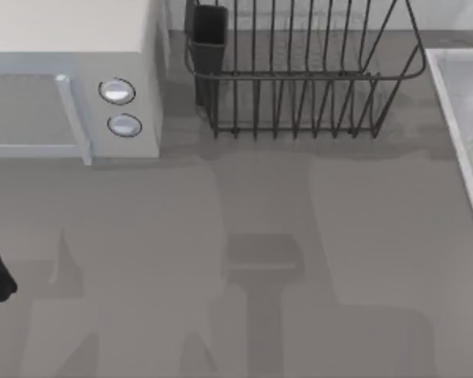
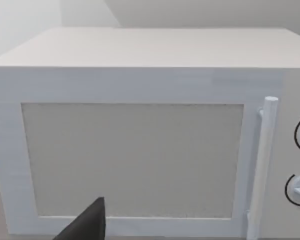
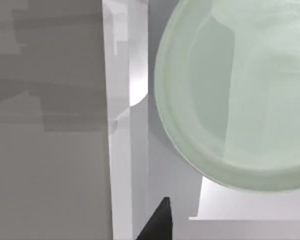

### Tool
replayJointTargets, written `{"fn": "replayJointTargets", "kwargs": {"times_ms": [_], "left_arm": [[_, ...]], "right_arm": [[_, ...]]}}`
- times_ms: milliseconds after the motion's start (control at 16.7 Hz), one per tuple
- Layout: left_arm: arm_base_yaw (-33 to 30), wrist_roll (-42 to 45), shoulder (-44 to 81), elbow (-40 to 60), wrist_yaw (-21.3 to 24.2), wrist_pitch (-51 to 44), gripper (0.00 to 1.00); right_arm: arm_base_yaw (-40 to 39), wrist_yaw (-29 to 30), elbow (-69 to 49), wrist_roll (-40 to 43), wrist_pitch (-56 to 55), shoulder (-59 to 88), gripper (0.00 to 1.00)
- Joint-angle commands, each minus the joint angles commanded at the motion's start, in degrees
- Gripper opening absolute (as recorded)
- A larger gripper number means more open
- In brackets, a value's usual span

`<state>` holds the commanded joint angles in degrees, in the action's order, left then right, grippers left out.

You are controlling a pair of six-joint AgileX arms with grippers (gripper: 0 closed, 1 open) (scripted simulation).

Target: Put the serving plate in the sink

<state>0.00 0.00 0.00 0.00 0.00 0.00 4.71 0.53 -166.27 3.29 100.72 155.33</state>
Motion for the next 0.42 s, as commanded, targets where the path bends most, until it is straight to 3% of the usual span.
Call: {"fn": "replayJointTargets", "kwargs": {"times_ms": [120,420], "left_arm": [[0.0,0.0,0.0,0.0,0.0,0.0,1.00],[0.0,0.0,0.0,0.0,0.0,0.0,1.00]], "right_arm": [[0.0,0.0,0.0,0.0,0.0,0.0,1.00],[0.0,0.0,0.0,0.0,0.0,0.0,1.00]]}}
